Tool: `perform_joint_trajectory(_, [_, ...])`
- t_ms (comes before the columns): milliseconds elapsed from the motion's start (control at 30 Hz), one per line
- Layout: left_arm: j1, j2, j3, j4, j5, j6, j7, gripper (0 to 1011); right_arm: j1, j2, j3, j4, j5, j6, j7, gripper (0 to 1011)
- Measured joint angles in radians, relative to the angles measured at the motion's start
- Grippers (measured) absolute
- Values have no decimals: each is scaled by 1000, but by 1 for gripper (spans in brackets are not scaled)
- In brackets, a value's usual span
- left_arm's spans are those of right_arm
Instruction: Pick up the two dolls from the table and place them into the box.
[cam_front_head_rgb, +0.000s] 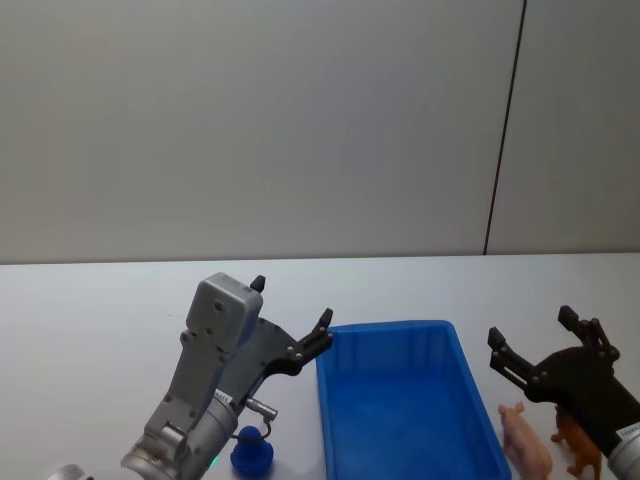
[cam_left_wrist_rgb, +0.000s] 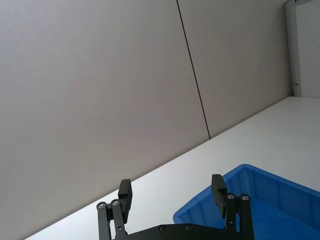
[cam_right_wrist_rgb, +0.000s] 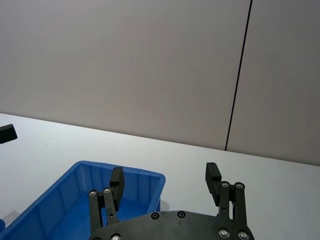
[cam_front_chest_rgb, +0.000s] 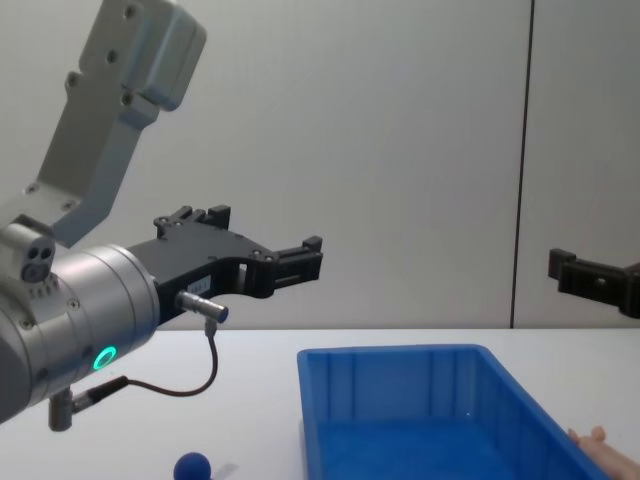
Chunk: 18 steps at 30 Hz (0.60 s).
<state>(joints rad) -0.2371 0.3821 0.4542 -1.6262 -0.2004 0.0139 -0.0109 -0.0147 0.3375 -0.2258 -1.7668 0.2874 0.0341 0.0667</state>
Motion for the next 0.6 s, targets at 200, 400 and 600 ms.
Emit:
perform_joint_trajectory(200, [0,0,0,0,0,0,0,1001,-2,1,3,0,3,1,-1,1001])
perform_joint_trajectory(400, [0,0,0,0,0,0,0,1001,-10,6,9,-4,16,18,-16,1001])
perform_joint_trajectory(600, [0,0,0,0,0,0,0,1001,-23,13,18,-11,31,53,-43,1001])
